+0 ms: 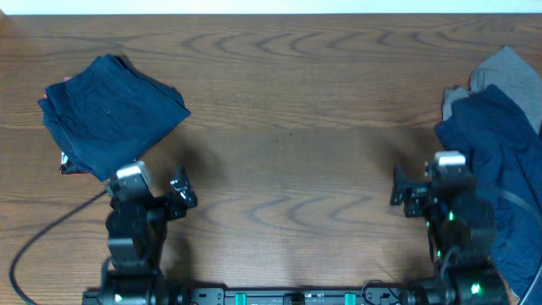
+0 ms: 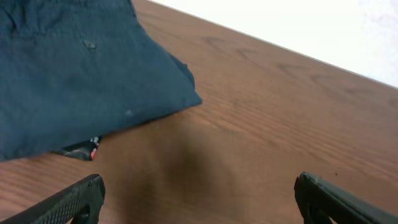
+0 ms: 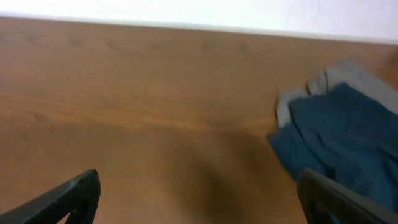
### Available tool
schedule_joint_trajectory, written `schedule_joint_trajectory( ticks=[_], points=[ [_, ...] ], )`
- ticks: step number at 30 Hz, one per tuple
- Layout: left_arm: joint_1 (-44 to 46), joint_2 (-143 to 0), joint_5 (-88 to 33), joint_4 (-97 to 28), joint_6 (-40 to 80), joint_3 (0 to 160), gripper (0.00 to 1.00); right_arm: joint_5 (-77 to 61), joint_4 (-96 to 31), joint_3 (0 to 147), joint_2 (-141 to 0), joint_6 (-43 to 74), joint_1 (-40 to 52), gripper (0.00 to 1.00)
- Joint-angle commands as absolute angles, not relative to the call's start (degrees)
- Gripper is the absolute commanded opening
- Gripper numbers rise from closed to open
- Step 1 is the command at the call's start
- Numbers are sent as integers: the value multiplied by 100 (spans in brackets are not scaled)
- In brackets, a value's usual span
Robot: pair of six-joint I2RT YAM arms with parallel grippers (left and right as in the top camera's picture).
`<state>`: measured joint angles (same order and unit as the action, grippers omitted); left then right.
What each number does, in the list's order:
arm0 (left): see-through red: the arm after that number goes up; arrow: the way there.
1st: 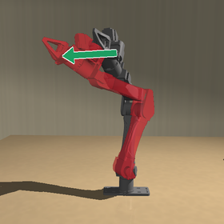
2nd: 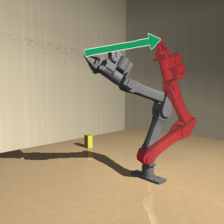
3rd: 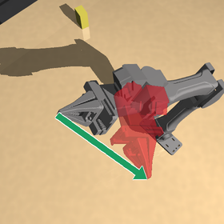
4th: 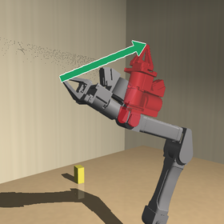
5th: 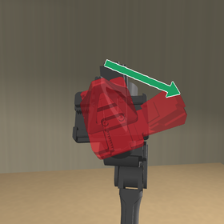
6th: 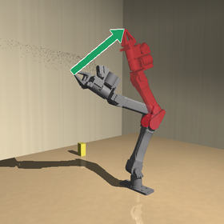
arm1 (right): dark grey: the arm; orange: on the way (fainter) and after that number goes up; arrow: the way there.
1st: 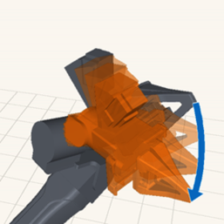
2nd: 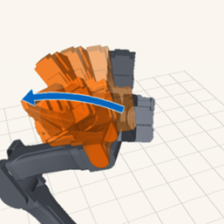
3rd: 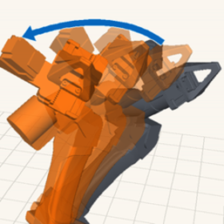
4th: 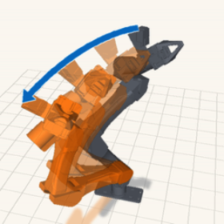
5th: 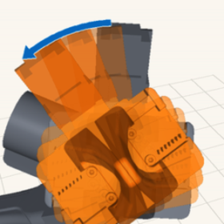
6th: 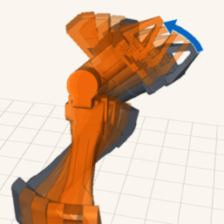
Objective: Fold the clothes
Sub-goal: 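Reach the right gripper into the navy shorts pile and grasp them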
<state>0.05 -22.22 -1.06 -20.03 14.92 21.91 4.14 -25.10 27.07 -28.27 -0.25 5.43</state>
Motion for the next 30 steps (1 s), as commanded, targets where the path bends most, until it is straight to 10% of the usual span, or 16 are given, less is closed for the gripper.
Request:
schedule_joint_trajectory(
  ticks=[1,14,30],
  points=[
    [-3,-3017,-62,-2403,1391,2991,98,725,-3041,3566,-3909,56,449,99],
    [-3,-4858,-67,-3103,1398,4213,98,952,-3634,5411,-7876,-440,-582,99],
    [-3,-4984,-67,-3098,1400,4213,98,1437,-1503,5411,-10379,-434,-1184,67]
  ],
)
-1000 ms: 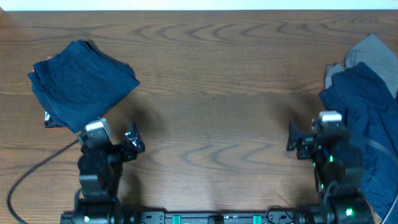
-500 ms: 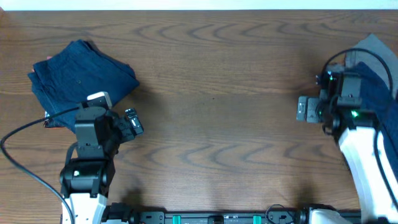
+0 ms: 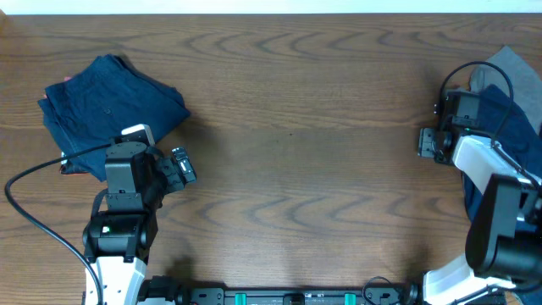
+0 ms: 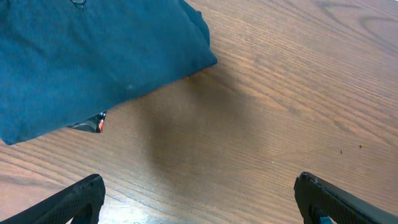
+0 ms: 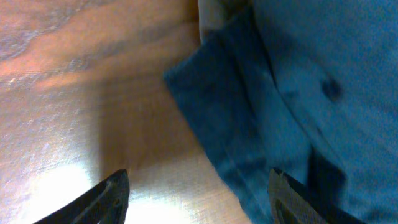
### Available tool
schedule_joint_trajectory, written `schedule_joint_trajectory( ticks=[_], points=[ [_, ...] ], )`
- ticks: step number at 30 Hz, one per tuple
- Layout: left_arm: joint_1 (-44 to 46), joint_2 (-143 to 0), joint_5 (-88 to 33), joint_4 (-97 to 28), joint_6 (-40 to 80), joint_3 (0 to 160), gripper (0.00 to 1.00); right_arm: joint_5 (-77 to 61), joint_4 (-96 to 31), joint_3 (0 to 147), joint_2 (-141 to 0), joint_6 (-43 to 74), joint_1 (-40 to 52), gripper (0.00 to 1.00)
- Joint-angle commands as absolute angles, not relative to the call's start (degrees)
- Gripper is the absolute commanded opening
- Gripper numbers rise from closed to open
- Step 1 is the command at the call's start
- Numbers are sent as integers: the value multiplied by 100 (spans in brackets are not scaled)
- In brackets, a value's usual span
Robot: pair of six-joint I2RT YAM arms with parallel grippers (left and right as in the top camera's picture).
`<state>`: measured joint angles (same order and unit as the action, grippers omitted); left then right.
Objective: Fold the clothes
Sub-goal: 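Reach the right gripper into the navy shorts pile and grasp them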
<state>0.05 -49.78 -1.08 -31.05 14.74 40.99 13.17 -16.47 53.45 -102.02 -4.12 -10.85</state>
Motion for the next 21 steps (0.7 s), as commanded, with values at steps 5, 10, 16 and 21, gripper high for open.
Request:
schedule_joint_trajectory(
  ticks=[5,10,16,21],
  points=[
    [-3,-4984,-67,-3098,1400,4213,98,1503,-1236,5411,-10726,-399,-1197,52],
    [-3,-4984,-67,-3098,1400,4213,98,1682,-1090,5411,-10836,67,-1282,22],
    [-3,-4984,-67,-3096,1400,4213,98,1673,-1000,5411,-10833,257,-1476,1],
    [-3,-4984,-67,-3081,1402,4213,98,1612,-1074,5448,-10661,252,-1525,1]
  ],
)
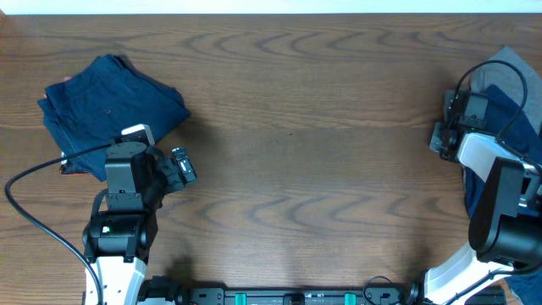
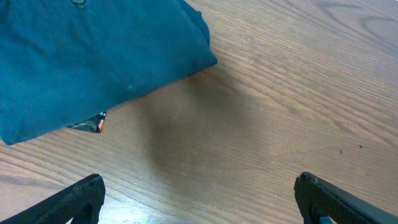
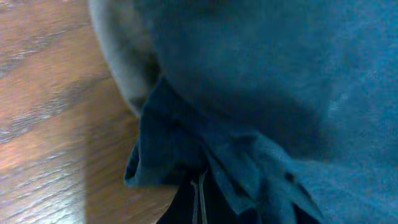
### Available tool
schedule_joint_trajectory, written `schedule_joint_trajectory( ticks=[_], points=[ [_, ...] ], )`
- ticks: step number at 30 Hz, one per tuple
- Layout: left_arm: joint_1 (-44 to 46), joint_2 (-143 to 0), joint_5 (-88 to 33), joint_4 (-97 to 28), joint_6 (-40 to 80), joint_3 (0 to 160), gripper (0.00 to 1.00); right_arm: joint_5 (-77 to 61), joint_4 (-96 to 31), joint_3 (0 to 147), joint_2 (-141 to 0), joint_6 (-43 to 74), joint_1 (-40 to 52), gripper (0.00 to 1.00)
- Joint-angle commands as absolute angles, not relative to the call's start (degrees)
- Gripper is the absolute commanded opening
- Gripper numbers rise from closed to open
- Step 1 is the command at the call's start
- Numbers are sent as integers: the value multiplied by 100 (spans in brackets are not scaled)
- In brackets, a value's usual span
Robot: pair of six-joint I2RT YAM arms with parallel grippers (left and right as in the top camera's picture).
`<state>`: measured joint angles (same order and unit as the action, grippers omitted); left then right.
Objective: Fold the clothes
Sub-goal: 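Reach the right gripper into the navy shorts pile and grasp them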
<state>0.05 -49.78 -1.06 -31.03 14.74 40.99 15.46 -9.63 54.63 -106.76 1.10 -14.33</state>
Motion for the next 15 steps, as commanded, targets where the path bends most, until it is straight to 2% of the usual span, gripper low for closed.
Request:
schedule_joint_trajectory(
  ticks=[1,8,15],
  points=[
    [-3,-4982,-67,-3072,1402,4213,98,1590,-1133,5476,-10569,250,-1518,1],
    [-3,-4984,-67,-2982,1402,4213,98,810,-2132,6375,-8965,-93,-1446,1],
    [-3,-4984,-67,-2945,1402,4213,98,-639,-2926,7054,-7797,-91,-1170,1]
  ],
)
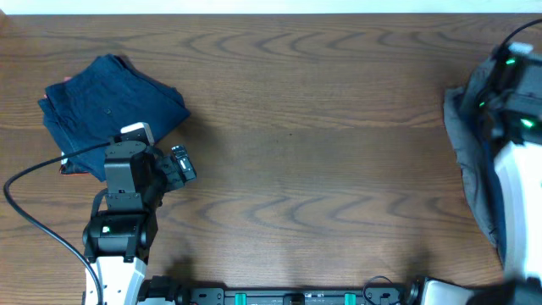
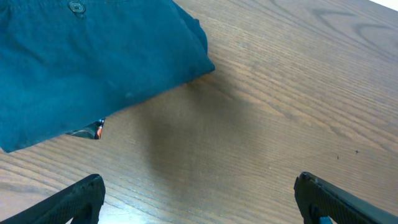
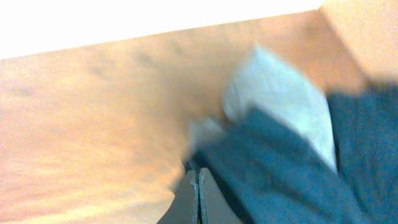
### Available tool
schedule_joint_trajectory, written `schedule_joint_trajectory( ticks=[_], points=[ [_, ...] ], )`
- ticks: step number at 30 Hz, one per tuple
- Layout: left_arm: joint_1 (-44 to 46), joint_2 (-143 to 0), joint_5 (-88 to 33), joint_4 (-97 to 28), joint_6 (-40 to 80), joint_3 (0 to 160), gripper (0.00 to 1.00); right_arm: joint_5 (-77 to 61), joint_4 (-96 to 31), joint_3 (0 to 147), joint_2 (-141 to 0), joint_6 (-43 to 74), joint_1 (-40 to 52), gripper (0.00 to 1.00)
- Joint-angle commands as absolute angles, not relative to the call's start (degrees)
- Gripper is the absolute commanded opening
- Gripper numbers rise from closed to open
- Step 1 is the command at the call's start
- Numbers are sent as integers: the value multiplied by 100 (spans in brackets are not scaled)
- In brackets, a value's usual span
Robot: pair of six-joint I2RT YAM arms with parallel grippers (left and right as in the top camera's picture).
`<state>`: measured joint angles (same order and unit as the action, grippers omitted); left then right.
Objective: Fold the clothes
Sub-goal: 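Reach the right gripper into the navy shorts pile and grasp them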
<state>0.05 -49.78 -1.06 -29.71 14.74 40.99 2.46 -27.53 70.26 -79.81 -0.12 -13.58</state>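
A folded dark blue garment [image 1: 110, 106] lies at the table's far left and fills the upper left of the left wrist view [image 2: 93, 62]. My left gripper [image 2: 199, 188] stands open just right of it over bare wood, holding nothing. At the right edge lies a heap with a grey garment [image 1: 461, 127] and blue cloth [image 1: 487, 220]. My right gripper [image 3: 199, 179] is shut, raised over this heap, with a blue garment [image 3: 298, 168] bunched against its fingers and grey cloth [image 3: 280, 93] behind. The right arm [image 1: 518, 127] is blurred in the overhead view.
The wooden table [image 1: 296, 127] spreads between the two arms. A black cable [image 1: 25, 195] loops from the left arm towards the front left corner. A small red and black label [image 2: 96, 129] sticks out under the folded garment. A white wall runs behind the table's far edge.
My right gripper, shut low on the blue cloth's edge, now sits higher and farther right with the cloth still at its fingers; grey cloth shows where blue lay. The left arm barely shifted.
Both grippers stood open near the front edge, with the folded garment at the left and the heap at the right. Then the right gripper was open at the heap's left edge and the left beside the folded garment. It then shut on blue cloth, now raised.
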Motion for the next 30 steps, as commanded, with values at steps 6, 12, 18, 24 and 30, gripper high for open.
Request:
schedule_joint_trajectory(
  ticks=[6,12,18,24,30],
  points=[
    [-3,-4984,-67,-2926,1400,4213,98,-1959,-2058,7054,-7544,517,-454,1],
    [-3,-4984,-89,-2954,1511,4213,98,-589,-2521,7043,-7688,545,228,9],
    [-3,-4984,-89,-2945,1509,4213,98,1168,-4204,7002,-8525,290,257,53],
    [-3,-4984,-89,-2950,1509,4213,98,1422,-4464,6997,-9682,290,43,64],
    [-3,-4984,-89,-2947,1509,4213,98,1734,-4287,6997,-10759,642,-309,66]
  ],
)
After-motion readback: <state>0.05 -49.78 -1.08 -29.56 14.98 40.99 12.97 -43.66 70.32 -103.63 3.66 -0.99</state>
